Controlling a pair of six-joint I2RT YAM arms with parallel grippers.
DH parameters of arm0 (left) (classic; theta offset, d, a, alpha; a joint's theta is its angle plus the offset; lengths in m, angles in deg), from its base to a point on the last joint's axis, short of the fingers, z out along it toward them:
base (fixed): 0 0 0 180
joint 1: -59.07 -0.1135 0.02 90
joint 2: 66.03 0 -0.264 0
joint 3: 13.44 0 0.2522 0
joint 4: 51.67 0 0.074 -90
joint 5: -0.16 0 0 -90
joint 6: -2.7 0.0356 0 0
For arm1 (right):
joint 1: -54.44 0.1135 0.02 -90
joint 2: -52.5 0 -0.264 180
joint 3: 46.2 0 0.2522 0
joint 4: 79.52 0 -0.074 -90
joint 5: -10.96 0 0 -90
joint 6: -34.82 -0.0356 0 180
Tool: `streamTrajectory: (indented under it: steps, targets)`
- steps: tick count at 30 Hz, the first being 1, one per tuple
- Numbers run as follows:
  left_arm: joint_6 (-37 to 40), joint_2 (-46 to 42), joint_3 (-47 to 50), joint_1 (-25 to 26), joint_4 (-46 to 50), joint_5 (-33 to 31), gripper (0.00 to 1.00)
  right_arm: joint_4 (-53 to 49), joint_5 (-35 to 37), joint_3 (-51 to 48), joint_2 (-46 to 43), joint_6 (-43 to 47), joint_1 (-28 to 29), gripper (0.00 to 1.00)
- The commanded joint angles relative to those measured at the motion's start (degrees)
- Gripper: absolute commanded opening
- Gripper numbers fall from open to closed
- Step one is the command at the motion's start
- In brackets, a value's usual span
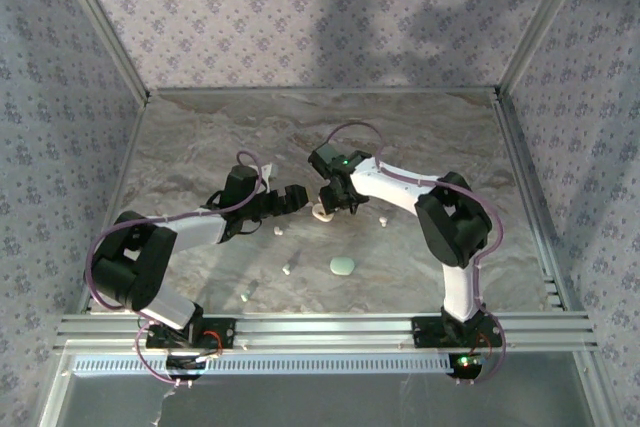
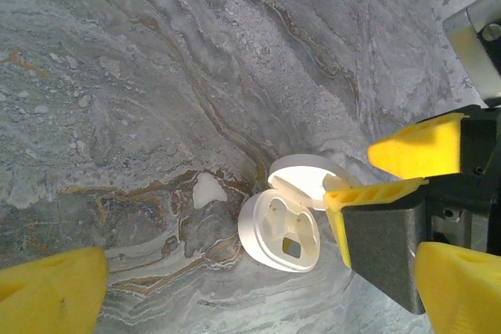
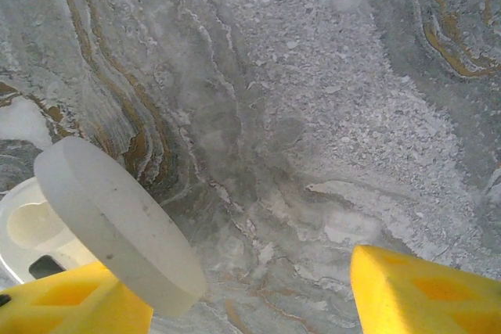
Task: Insert the wireless bluetooth earbuds into the charging case
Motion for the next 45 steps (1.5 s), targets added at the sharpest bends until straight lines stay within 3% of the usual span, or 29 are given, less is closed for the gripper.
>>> streamTrajectory:
  steps: [1,19,45]
  targets:
    - [-0.13,-2.04,0.6,-0.29,-1.46,-0.19,1.0,-2.51,1.29,2.64,0.86,1.04,-0.18,0.67]
    - [0.53,-5.06,2.56,0.06,-3.25,-1.07,1.0,2.12,-2.89,-4.48,-5.21,0.59,1.36,0.69]
    - [0.17,-3.89,2.03,0.33,-3.95,0.2,1.0,-2.63,4.38,0.93,0.78,2.14,-0.04,0.7]
